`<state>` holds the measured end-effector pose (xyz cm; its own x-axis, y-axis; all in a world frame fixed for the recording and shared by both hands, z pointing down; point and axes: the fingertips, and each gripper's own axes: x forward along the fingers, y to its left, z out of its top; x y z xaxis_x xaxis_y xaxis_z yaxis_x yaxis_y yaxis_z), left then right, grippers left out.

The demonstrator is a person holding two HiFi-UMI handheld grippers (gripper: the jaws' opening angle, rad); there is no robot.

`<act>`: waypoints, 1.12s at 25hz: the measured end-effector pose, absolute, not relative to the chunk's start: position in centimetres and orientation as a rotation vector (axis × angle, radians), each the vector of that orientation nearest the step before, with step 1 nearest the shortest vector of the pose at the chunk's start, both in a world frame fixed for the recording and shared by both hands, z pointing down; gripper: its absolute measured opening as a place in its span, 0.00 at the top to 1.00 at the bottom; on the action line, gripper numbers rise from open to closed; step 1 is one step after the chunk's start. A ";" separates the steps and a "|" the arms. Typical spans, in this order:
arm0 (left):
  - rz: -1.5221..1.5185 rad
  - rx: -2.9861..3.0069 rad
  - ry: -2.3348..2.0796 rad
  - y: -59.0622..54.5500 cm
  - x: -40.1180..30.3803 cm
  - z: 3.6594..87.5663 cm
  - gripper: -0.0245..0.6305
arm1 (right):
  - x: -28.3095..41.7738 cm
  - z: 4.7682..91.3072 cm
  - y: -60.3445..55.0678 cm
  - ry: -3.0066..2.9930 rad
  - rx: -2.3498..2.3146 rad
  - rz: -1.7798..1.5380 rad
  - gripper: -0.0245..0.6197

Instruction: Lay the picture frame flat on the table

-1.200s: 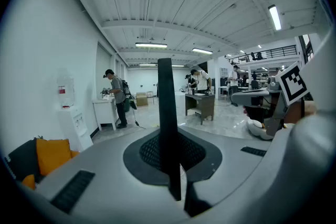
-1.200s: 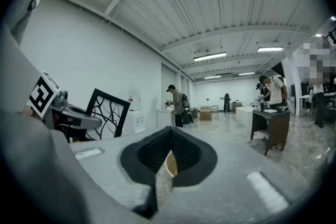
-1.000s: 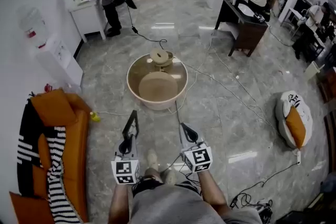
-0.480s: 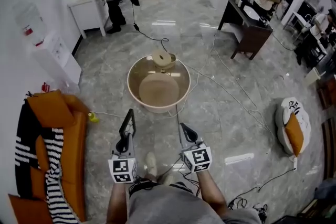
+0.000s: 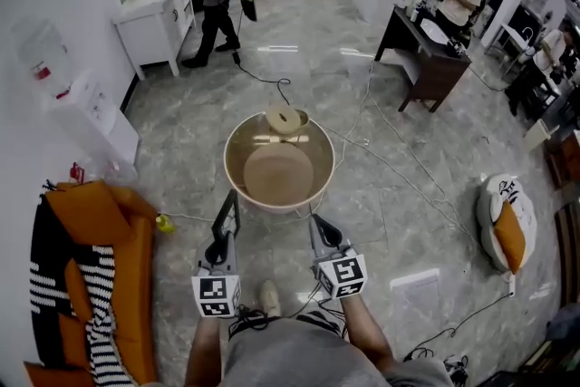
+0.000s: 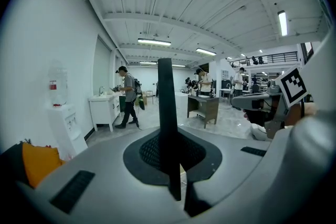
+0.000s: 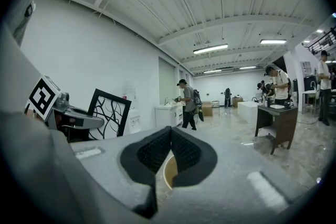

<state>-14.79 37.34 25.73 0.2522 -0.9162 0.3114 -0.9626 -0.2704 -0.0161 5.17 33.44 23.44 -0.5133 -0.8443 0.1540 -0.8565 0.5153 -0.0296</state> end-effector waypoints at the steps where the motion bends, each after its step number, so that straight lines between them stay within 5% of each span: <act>1: 0.384 2.347 -1.771 36.8 -15.2 25.7 0.92 | 4.8 23.5 33.0 -2.623 1.488 0.150 0.96; 28: 0.383 2.409 -1.704 22.0 -16.3 27.1 0.92 | 3.9 25.6 19.3 -2.578 1.577 0.169 0.96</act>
